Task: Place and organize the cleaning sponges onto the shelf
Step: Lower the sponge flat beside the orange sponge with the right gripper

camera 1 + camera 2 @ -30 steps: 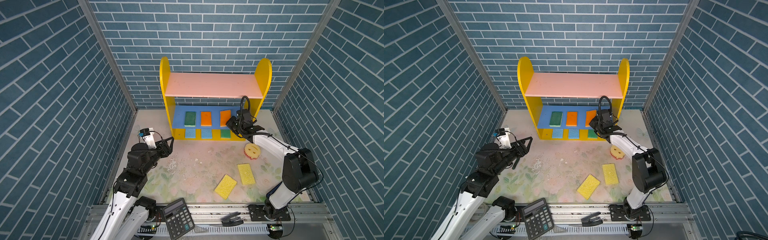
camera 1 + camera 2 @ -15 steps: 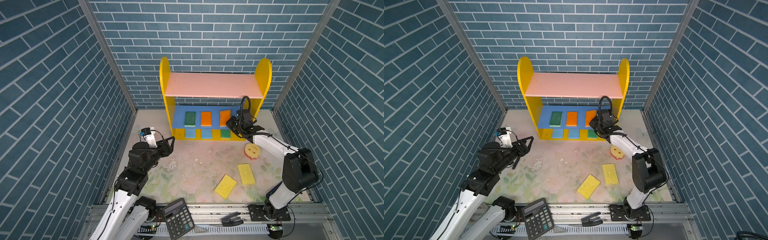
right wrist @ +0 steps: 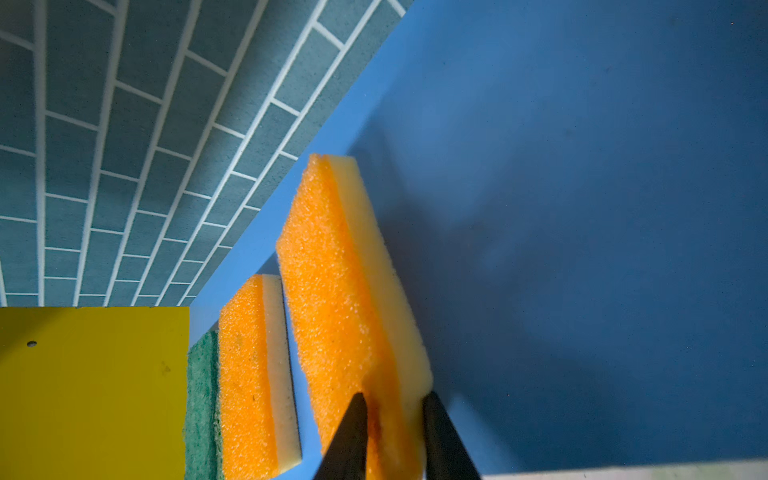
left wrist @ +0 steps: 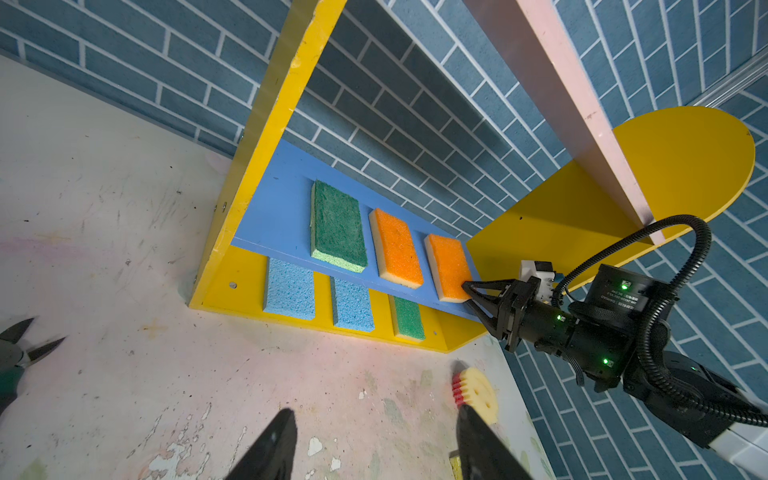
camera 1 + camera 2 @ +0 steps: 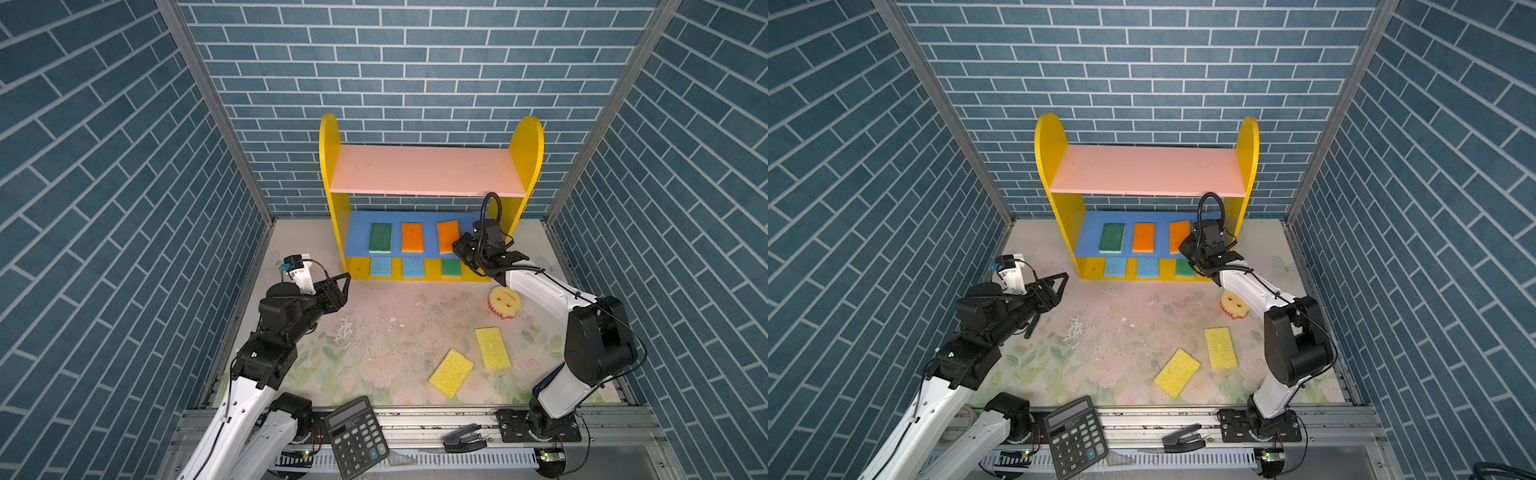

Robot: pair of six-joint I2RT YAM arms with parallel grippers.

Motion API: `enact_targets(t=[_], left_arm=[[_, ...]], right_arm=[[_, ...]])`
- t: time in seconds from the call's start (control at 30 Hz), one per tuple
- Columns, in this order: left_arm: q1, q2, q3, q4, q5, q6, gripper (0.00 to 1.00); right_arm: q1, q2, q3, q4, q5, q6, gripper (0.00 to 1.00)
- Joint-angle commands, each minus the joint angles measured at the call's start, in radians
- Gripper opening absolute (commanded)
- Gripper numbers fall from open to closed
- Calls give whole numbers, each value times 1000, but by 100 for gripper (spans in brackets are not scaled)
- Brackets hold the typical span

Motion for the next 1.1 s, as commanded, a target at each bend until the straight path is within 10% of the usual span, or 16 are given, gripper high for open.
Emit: enact_targets(t=[0.0,1.07], left_arm=[[-3,-10,6,5,1,0,62],[-3,-18,-10,5,-7,-1,62]], right_arm=[[-4,-12,-16,-31,21,-15,28],[4,-59,38,-134,89,-159,49]])
